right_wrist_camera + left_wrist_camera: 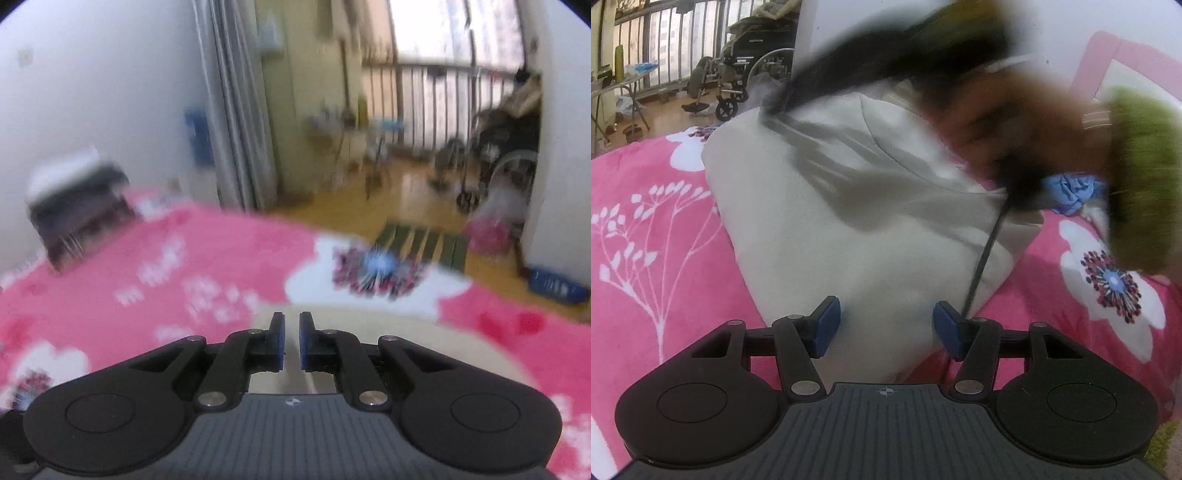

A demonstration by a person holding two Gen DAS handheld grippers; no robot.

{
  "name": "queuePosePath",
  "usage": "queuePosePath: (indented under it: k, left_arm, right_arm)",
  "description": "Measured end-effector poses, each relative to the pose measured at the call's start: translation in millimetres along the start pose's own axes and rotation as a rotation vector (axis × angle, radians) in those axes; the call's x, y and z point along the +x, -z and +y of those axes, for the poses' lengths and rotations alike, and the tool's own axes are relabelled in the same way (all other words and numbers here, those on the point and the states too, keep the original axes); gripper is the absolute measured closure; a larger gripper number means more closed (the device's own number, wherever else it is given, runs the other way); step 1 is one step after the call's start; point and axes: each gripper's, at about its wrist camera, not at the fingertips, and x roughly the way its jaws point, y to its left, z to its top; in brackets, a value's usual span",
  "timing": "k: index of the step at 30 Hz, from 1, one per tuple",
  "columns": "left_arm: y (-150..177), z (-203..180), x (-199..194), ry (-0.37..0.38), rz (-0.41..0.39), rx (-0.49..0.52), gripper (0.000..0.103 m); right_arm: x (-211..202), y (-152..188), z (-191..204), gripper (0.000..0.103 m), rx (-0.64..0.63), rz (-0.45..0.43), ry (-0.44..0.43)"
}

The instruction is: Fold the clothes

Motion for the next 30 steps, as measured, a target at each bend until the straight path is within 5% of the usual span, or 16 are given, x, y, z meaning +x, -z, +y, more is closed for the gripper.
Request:
queuePosePath:
  k: [4, 19, 24, 30]
  left_arm:
    - [0, 3, -1, 0.01, 0.003, -0.009, 0.046]
    - [2, 7, -3, 0.023, -0.002, -0.041, 0.045]
    - [3, 5, -1, 0.018, -0.003, -0.026, 0.045]
    - [4, 4, -3, 0.027, -0.013, -0.029, 0.045]
  right_arm:
    - [33, 5, -1, 0.103, -0.044, 0.035, 0.085]
    - [16, 22, 3, 0.098, 0.136, -0.04, -0.115]
    - [-42, 15, -11, 0.098, 0.157, -0.146, 0.0]
    - [-22, 55, -75, 0.102, 0.283, -0.041, 0.204]
